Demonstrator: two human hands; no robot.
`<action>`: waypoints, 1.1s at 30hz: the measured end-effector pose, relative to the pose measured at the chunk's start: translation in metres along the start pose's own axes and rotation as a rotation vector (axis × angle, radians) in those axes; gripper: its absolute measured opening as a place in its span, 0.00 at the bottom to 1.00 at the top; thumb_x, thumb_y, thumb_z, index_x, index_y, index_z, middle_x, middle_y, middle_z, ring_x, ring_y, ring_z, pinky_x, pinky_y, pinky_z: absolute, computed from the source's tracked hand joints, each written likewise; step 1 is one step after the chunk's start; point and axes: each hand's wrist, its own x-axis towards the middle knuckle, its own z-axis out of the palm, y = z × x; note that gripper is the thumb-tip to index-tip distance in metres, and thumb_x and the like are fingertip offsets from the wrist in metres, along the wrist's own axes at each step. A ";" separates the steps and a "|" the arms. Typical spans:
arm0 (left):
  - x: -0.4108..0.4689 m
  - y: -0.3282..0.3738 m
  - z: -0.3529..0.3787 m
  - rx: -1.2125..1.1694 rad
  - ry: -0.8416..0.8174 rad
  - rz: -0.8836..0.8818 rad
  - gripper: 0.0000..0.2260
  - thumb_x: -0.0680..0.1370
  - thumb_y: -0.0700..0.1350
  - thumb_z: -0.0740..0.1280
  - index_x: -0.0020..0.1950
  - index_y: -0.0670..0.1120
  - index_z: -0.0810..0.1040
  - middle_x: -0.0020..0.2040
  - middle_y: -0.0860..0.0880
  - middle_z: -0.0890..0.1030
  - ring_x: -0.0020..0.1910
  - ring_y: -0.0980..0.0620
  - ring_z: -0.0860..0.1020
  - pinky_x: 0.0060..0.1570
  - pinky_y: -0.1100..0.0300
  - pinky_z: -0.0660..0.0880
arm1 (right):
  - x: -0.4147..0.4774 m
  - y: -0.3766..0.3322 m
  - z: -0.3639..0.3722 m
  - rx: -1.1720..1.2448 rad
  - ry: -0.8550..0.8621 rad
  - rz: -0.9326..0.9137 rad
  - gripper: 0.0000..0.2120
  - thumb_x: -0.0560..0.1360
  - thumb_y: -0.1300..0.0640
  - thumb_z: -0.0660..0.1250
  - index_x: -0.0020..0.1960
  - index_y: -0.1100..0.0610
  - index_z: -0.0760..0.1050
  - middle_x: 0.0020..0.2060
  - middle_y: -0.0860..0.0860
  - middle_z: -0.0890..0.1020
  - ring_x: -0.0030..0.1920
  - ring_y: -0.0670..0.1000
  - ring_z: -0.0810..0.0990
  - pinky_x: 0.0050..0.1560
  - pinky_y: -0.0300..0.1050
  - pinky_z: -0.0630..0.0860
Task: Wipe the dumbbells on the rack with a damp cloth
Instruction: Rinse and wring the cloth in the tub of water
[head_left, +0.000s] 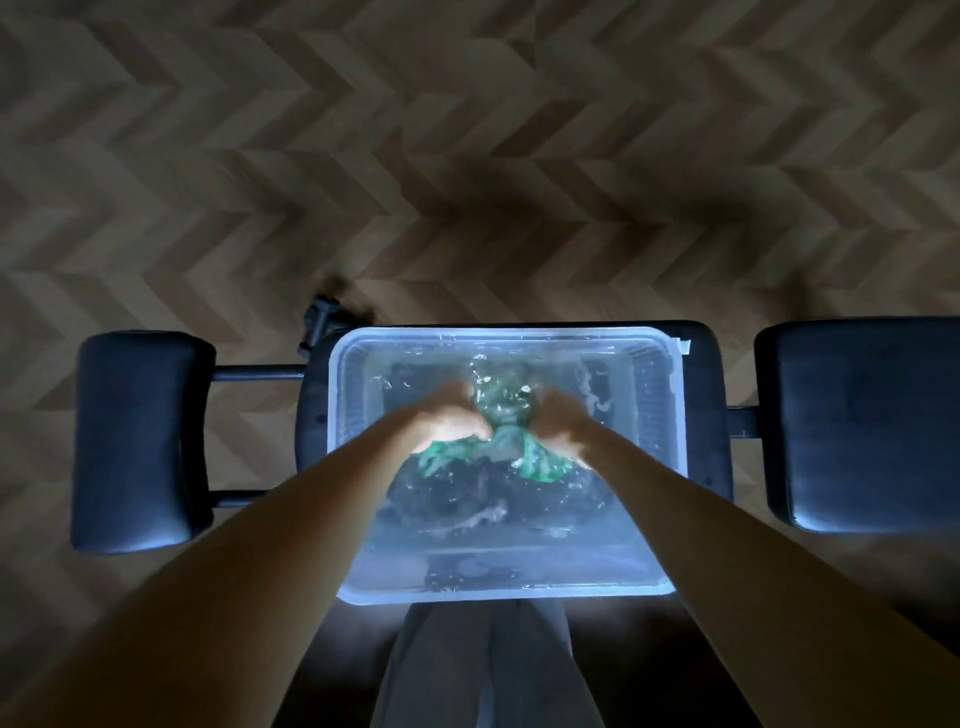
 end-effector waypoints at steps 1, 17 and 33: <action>-0.004 0.005 -0.001 -0.087 -0.007 0.029 0.15 0.74 0.38 0.68 0.58 0.41 0.70 0.46 0.48 0.73 0.42 0.53 0.72 0.35 0.63 0.69 | 0.000 0.002 0.001 0.057 0.008 0.015 0.08 0.77 0.68 0.57 0.49 0.65 0.75 0.37 0.54 0.75 0.32 0.46 0.70 0.20 0.31 0.65; -0.020 0.013 -0.008 -0.297 0.146 0.027 0.02 0.76 0.39 0.66 0.47 0.45 0.75 0.34 0.48 0.73 0.29 0.53 0.69 0.19 0.68 0.65 | -0.007 0.020 -0.023 0.601 -0.123 0.140 0.07 0.70 0.61 0.73 0.44 0.59 0.75 0.38 0.53 0.77 0.37 0.50 0.74 0.39 0.42 0.68; -0.035 -0.025 0.010 0.531 0.298 0.384 0.09 0.72 0.37 0.65 0.51 0.40 0.78 0.52 0.40 0.79 0.53 0.42 0.77 0.49 0.60 0.69 | -0.026 0.025 -0.006 -0.412 0.361 -0.745 0.19 0.58 0.70 0.74 0.46 0.56 0.81 0.41 0.59 0.76 0.41 0.59 0.77 0.39 0.49 0.77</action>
